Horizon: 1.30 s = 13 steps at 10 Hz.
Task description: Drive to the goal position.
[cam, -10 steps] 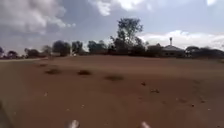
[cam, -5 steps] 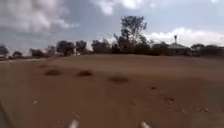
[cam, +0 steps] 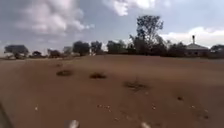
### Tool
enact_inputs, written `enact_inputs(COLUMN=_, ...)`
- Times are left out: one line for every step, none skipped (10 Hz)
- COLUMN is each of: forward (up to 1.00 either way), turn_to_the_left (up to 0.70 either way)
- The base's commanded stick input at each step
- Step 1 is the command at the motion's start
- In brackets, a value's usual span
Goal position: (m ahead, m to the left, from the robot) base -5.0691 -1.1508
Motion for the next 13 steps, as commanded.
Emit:
enact_inputs(forward=0.70, turn_to_the_left=-0.27)
enact_inputs(forward=0.70, turn_to_the_left=-0.27)
enact_inputs(forward=0.70, turn_to_the_left=-0.27)
enact_inputs(forward=0.70, turn_to_the_left=-0.27)
enact_inputs(forward=0.70, turn_to_the_left=-0.27)
enact_inputs(forward=0.70, turn_to_the_left=-0.27)
enact_inputs(forward=0.70, turn_to_the_left=-0.27)
enact_inputs(forward=0.70, turn_to_the_left=-0.27)
enact_inputs(forward=0.70, turn_to_the_left=-0.27)
enact_inputs(forward=0.70, turn_to_the_left=-0.27)
enact_inputs(forward=0.70, turn_to_the_left=-0.27)
enact_inputs(forward=0.70, turn_to_the_left=-0.27)
enact_inputs(forward=0.70, turn_to_the_left=-0.27)
